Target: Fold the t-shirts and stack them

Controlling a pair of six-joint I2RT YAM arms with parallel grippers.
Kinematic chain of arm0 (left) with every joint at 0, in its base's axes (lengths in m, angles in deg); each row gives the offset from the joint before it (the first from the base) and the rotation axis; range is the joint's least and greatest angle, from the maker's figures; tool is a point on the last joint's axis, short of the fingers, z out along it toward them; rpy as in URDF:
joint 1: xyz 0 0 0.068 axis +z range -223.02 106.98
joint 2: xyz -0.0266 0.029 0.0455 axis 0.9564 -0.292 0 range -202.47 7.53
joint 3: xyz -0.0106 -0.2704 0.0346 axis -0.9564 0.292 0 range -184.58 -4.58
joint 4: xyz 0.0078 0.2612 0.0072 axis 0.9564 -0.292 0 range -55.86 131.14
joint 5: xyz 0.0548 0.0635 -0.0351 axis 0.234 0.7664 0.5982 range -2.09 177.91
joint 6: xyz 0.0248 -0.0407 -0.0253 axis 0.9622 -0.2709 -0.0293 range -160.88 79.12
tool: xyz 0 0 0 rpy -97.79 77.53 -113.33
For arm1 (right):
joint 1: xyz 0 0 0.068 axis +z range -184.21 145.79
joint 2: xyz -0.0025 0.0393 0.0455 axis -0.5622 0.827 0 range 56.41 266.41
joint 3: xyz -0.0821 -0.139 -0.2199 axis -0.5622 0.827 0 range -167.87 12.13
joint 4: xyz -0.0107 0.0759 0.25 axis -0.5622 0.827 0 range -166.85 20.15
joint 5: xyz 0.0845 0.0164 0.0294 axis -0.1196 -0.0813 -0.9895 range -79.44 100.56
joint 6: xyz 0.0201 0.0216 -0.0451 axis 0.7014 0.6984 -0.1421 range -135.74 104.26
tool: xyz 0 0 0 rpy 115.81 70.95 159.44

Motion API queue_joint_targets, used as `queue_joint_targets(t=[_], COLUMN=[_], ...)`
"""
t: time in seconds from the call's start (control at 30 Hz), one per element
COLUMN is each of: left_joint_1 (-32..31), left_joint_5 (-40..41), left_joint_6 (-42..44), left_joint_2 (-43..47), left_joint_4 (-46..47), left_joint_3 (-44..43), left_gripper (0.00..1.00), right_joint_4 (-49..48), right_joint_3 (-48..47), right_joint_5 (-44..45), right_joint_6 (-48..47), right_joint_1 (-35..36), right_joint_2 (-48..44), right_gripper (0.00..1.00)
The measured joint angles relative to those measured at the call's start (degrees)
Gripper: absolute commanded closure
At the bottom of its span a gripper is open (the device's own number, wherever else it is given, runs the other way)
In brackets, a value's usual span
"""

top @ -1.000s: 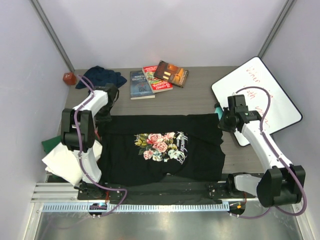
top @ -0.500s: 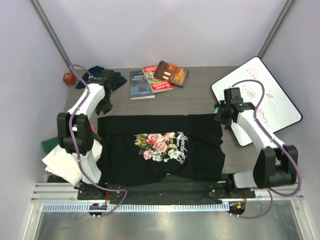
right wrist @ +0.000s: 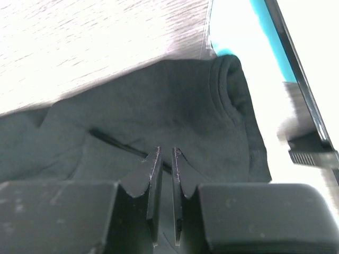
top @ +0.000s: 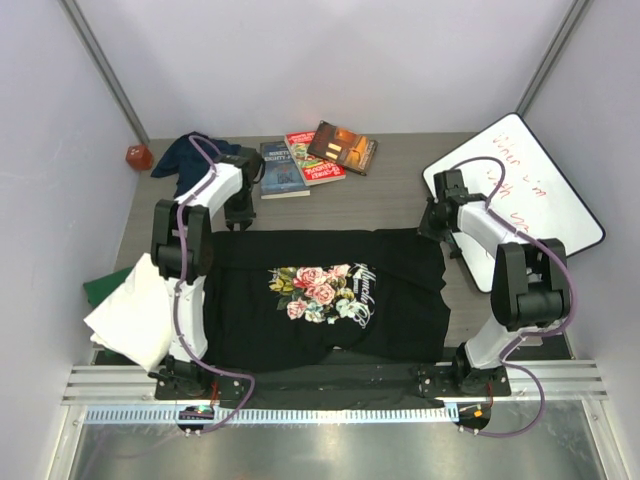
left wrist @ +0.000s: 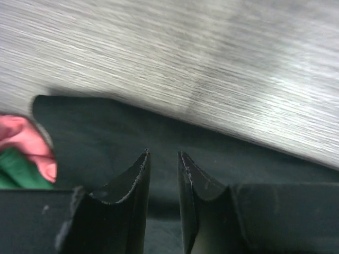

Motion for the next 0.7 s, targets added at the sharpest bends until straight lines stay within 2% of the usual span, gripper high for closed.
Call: queue_joint_targets(t=[0.23,0.27,0.3,0.33,0.4,0.7], left_joint_1=[0.2,0.2,0.2,0.2,0.0,-0.4], left_joint_5=[-2.8,-3.0,-3.4,-3.5,-3.8,-3.7], left_joint_6=[0.0,0.0,-0.1,-0.2,-0.1,0.0], left_joint_2=[-1.9,-2.3,-2.8,-3.3,-4.2,-4.6], left_joint_4=[-0.1,0.0,-0.1,-0.1,-0.7,-1.1], left_joint_3=[1.3,1.3,1.3,1.3,0.7,0.3], left_gripper=[0.76,0.79,0.87,0.90,1.00,1.00], right_joint_4=[-0.2,-0.2,-0.1,-0.1,0.1,1.4], right_joint_3=[-0.5,-0.7,-1.0,-1.4,-2.4,-6.4], right_joint_5=[0.1,0.1,0.1,0.2,0.2,1.3], right_joint_6=[0.2,0.2,0.2,0.2,0.2,0.6], right_joint_1=[0.9,1.1,1.2,1.5,2.0,4.0], right_joint_2=[3.2,3.7,4.3,4.9,6.8,12.0], right_gripper=[0.83,0.84,0.89,0.99,0.99,0.99])
